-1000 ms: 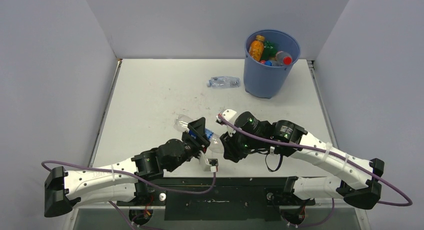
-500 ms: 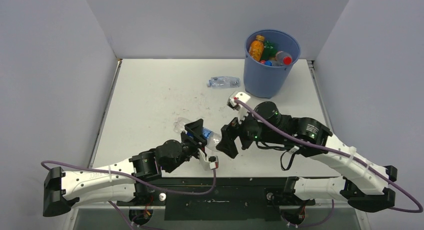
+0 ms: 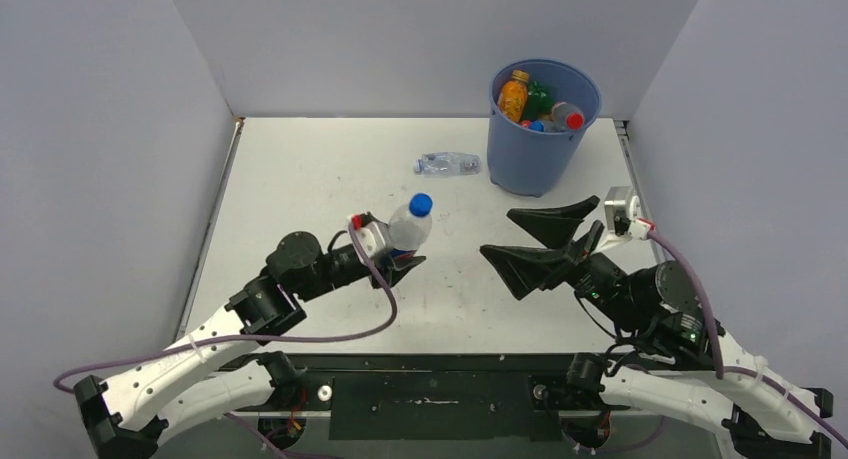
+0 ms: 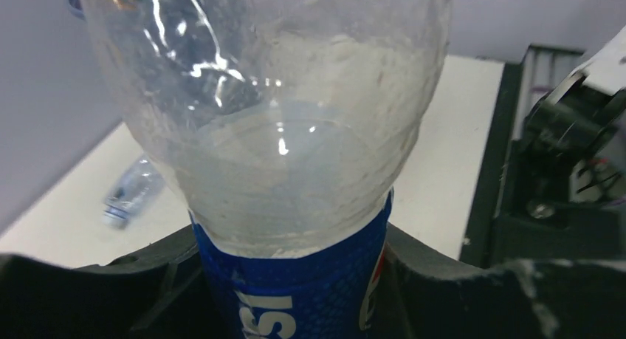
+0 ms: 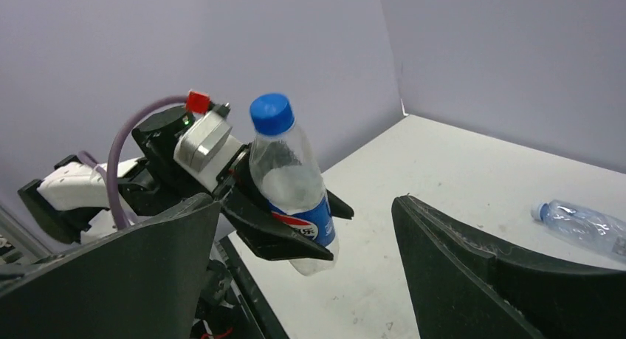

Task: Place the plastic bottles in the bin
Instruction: Pick up the plastic bottle at the center of the board, then place the plastic bottle in the trash bin.

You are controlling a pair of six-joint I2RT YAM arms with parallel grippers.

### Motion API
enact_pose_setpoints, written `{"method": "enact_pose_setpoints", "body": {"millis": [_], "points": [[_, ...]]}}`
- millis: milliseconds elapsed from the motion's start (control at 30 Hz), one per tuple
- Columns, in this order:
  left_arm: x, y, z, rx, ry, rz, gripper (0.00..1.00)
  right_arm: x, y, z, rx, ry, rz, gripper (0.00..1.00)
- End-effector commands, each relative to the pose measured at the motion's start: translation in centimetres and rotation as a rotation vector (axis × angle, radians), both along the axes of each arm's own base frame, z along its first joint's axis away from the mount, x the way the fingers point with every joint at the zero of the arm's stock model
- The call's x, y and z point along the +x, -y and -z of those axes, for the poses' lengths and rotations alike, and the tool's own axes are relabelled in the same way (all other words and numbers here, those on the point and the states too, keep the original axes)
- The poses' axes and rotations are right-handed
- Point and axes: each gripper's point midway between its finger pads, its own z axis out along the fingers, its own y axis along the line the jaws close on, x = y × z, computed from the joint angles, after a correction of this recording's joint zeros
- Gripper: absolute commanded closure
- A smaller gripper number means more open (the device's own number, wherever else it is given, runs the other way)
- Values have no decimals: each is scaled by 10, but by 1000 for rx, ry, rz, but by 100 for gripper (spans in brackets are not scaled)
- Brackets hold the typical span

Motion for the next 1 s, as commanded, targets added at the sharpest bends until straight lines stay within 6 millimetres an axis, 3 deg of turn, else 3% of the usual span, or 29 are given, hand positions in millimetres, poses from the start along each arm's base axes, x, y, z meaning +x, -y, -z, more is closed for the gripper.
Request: {"method": "enact_pose_setpoints", "body": {"millis": [0, 167, 433, 667, 767, 967], "points": [[-29, 8, -58, -320, -316, 283, 58, 7, -26, -14, 97, 60, -30, 10], [-26, 9, -50, -373, -403, 326, 59, 22, -67, -6, 22, 35, -55, 10], [-27, 10, -33, -358, -461, 346, 61, 52, -103, -11, -7, 40, 4, 9], [-26, 9, -25, -341, -445, 328, 61, 67, -120, -22, -21, 41, 34, 2], [-25, 8, -22, -333, -432, 318, 61, 73, -123, -25, -36, 38, 49, 10], [-24, 8, -17, -316, -412, 296, 62, 79, -136, -17, -106, 7, 33, 47]]}}
